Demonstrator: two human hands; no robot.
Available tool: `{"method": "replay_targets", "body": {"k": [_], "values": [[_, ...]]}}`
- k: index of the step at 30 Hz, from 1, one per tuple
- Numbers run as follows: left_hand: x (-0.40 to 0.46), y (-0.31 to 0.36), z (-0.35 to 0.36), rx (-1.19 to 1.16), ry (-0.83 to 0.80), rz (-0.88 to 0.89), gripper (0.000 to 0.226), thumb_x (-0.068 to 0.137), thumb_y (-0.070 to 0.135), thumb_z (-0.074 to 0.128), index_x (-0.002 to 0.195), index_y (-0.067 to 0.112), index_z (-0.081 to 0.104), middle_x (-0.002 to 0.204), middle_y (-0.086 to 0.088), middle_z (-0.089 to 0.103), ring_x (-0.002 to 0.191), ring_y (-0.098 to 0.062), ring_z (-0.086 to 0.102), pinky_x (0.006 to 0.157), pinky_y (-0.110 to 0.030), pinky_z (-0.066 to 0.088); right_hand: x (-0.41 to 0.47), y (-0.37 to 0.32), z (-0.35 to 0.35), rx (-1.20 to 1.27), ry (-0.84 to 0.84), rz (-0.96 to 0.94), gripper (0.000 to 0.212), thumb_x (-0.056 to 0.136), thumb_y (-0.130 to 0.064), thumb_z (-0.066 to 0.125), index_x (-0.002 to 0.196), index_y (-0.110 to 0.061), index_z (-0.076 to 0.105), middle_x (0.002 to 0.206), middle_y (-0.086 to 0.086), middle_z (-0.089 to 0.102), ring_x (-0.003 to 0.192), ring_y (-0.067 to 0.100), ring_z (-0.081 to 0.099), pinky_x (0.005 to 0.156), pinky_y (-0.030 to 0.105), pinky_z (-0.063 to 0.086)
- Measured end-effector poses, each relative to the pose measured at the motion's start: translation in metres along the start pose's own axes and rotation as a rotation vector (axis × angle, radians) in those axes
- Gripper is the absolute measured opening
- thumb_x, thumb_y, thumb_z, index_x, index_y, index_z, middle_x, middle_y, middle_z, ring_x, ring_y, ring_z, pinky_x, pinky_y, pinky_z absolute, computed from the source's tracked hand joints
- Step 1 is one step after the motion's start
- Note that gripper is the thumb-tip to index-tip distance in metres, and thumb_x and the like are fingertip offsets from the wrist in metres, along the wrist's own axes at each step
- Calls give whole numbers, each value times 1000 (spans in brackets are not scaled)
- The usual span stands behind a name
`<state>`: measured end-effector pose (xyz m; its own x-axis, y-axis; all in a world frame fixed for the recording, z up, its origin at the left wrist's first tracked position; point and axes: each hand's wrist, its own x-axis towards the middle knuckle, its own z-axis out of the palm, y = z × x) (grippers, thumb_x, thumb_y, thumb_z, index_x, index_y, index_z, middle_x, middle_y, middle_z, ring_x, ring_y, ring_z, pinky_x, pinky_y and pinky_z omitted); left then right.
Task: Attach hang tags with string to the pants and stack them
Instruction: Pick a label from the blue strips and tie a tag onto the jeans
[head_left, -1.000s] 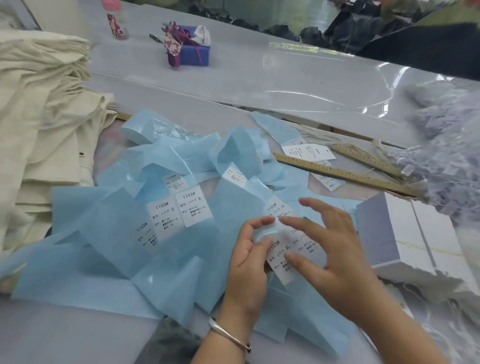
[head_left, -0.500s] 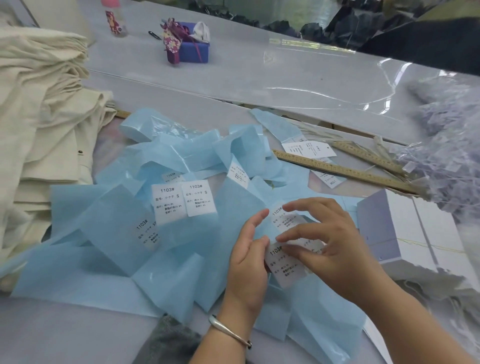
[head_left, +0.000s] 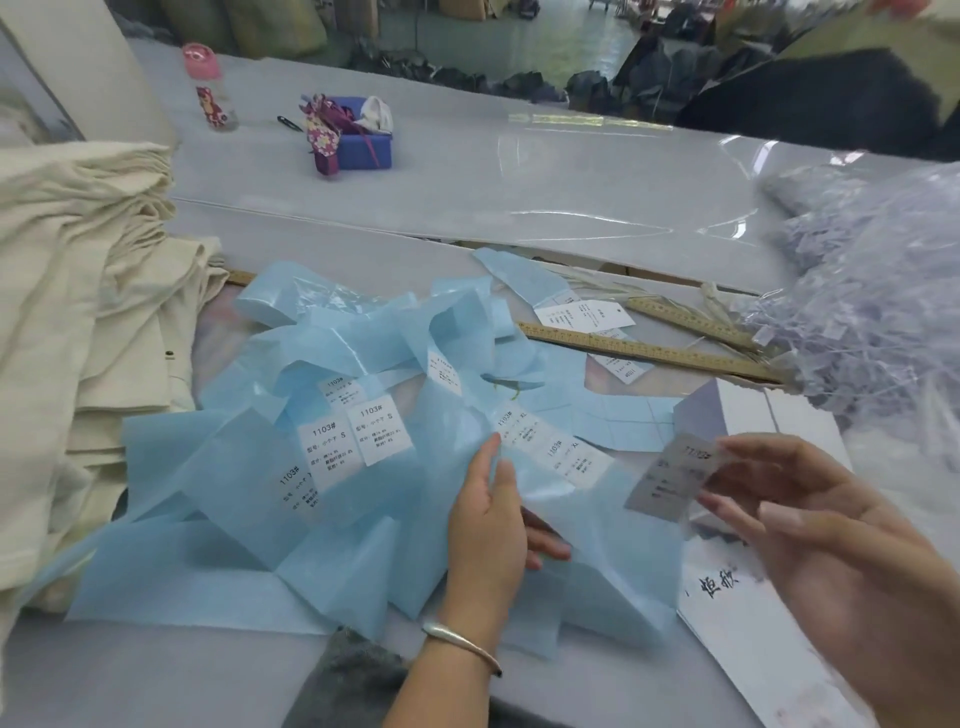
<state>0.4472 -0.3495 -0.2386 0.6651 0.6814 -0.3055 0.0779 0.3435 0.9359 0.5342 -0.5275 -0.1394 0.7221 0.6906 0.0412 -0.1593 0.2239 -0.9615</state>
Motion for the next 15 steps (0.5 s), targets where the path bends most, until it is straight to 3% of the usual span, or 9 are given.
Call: {"method": "replay_targets", "body": {"k": [2,4,6,8,10,12,15], "values": [[-14,9,1,294,-22,84,30,100,46,41,129,52,46,50,-3,60,38,-13,57,46,-23,46,-12,-5,-3,-38,54,37,45,59,-14,64,102,-6,71,103,23,67,95,29,64,83,32,53],[-35,21,2,533,-33,264,28,94,56,45,112,43,63,52,-2,57,47,-8,57,60,-30,51,-27,-9,-3,-68,108,83,42,61,-11,66,103,-5,70,103,24,66,92,30,63,79,31,54],[-63,34,5,463,-153,304,39,85,66,52,85,31,69,64,-2,59,54,-6,52,63,-25,46,-45,-11,-4,-95,151,114,36,67,-10,61,101,-6,71,104,24,67,93,31,63,81,34,53],[-88,41,10,399,-275,270,44,72,70,63,79,28,72,77,5,61,67,-1,55,64,-12,40,-63,-11,-2,-110,169,145,34,68,-13,62,100,-7,72,104,23,68,96,34,63,89,43,49],[-106,38,17,420,-350,239,27,67,56,72,75,31,72,86,11,63,79,0,60,67,-10,39,-81,-10,0,-120,169,183,37,63,-12,70,99,-6,72,103,25,68,100,38,62,94,45,45],[-121,32,22,424,-395,218,10,68,38,77,67,30,71,92,10,65,82,-3,62,67,-14,41,-97,-6,1,-127,150,220,40,59,-5,75,99,-5,71,102,23,69,98,33,64,91,37,47],[-135,25,25,458,-411,187,13,67,25,78,58,28,69,100,8,64,78,-3,61,66,-17,42,-117,-2,-3,-132,137,283,36,64,-15,68,99,-6,71,97,15,72,91,20,67,80,23,50]]}}
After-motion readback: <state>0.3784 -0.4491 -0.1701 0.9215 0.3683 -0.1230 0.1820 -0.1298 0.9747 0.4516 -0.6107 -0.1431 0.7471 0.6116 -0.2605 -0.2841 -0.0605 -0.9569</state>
